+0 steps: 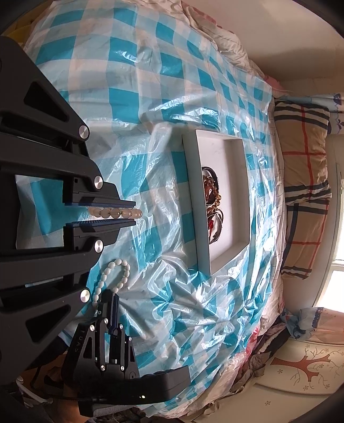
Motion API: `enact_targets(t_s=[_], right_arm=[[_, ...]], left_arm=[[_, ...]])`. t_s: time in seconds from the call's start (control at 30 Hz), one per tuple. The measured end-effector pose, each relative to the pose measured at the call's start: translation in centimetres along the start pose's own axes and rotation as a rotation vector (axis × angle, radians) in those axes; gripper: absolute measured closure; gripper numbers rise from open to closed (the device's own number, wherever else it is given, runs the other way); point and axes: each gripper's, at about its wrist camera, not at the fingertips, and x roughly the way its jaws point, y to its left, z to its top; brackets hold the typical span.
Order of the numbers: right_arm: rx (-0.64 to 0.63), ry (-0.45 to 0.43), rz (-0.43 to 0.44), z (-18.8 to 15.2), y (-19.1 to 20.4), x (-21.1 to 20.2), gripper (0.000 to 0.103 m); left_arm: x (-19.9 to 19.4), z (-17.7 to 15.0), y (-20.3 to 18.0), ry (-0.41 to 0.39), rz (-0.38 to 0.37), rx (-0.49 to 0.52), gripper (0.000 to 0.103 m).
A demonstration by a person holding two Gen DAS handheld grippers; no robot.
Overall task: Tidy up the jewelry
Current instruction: 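Carry the white bead bracelet toward the tray with the right tool while the left tool carries the pink beads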
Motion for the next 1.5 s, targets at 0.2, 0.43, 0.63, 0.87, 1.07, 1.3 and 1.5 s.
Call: enact_targets(t_s=[0.2, 0.43, 0.63, 0.87, 1.07, 1.3, 1.5], right_arm=[[0.239, -0.164, 0.331, -0.1, -2.5, -3.7, 0.095], [0.311, -0.319, 0.483, 1.4, -3.4, -7.6, 0.095], [0.298, -0.358, 0.492, 2.8, -3.1, -8.8, 0.095], [0.315, -0.37, 0.498, 3.4, -3.9, -8.4, 0.095], [0.332, -0.379, 0.512, 4.2, -4.7, -7.7, 0.095], [0.343, -0.383, 0.518, 5.3, -5.4, -6.6, 0.095], [0.358, -0.382, 0.524, 6.5, -6.2, -5.4, 0.095]], left_arm=[[-0.3, 0.2, 0.0, -0.009, -0.008, -0.005, 0.096], [-0.7, 0.8, 0.2, -0.023, -0.021, -0.016, 0.096], [-0.5, 1.4, 0.0, -0.026, -0.019, -0.003, 0.096], [-0.1, 2.0, -0.1, -0.034, -0.018, 0.005, 0.096], [0.6, 2.7, 0.0, -0.037, -0.022, 0.006, 0.096], [1.7, 3.6, 0.2, -0.042, -0.017, 0.008, 0.096], [2.5, 4.9, 1.2, -0.057, -0.037, -0.019, 0.096]])
